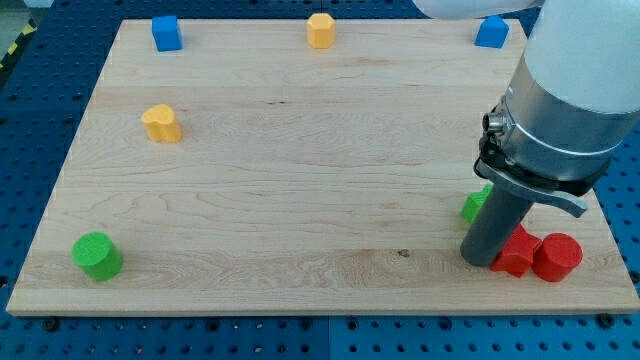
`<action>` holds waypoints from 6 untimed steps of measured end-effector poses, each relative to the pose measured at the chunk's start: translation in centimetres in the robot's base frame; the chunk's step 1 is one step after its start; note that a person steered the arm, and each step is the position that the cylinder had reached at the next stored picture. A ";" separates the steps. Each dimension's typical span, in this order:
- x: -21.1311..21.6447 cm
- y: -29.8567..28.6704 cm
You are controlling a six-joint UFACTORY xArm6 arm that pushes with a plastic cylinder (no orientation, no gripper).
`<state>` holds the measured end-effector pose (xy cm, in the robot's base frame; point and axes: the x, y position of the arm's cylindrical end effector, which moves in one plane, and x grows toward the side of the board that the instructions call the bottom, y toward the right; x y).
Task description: Move the red star to the left of the red circle
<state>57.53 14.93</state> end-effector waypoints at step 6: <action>3.4 -37.2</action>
